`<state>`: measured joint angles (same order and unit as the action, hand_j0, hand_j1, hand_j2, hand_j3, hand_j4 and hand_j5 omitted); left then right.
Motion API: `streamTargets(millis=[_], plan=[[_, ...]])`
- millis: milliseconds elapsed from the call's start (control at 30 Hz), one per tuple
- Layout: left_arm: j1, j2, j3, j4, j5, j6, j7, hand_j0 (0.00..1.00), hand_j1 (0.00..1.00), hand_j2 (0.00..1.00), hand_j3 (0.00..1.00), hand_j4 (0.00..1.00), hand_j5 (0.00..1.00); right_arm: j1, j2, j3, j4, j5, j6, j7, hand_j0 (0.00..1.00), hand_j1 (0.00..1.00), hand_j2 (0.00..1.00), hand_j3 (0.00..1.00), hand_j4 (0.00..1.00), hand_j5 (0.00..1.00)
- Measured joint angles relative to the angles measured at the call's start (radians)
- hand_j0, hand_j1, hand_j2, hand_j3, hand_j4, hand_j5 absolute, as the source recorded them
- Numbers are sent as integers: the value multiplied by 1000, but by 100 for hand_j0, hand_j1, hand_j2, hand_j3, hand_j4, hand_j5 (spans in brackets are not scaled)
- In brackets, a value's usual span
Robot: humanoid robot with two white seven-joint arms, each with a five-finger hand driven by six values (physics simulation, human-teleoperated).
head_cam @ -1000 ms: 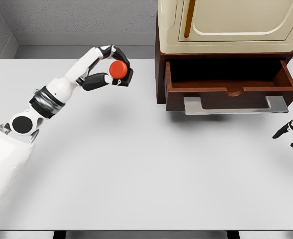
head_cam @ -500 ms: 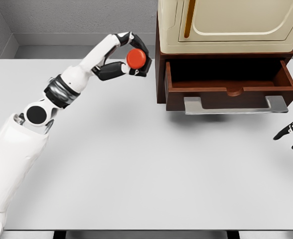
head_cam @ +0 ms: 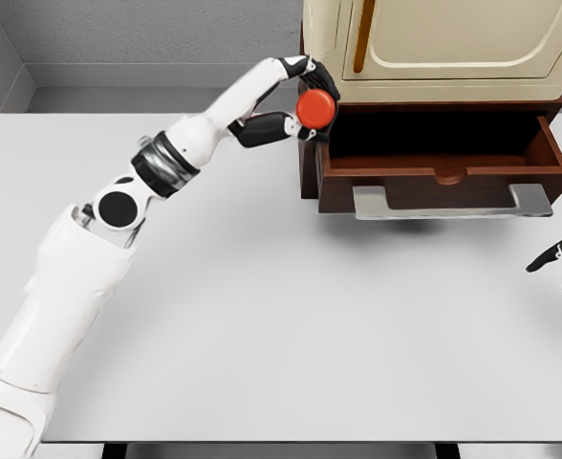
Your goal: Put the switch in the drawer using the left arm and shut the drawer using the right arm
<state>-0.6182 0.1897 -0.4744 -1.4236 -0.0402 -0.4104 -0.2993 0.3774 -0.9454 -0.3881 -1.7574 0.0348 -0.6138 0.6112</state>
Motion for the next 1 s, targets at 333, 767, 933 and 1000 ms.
streamTargets(millis=[333,767,933,1000], plan=[[-21,-55,-14,-7,-128,12,2,32,32,32,32,32,32,5,1,0,0,0,0,0,64,64,64,64,64,64],[-71,-94,-40,-7,-314,49,2,32,32,32,32,32,32,6,0,-1,0,0,0,0,65,65,65,65,65,65],[-100,-96,-60,-7,-360,51,3,32,32,32,32,32,32,5,0,0,0,0,0,0,64,64,64,64,64,64],[-101,-96,-66,-6,-384,51,4,32,32,32,32,32,32,6,0,0,0,0,0,0,64,64,64,64,64,64]])
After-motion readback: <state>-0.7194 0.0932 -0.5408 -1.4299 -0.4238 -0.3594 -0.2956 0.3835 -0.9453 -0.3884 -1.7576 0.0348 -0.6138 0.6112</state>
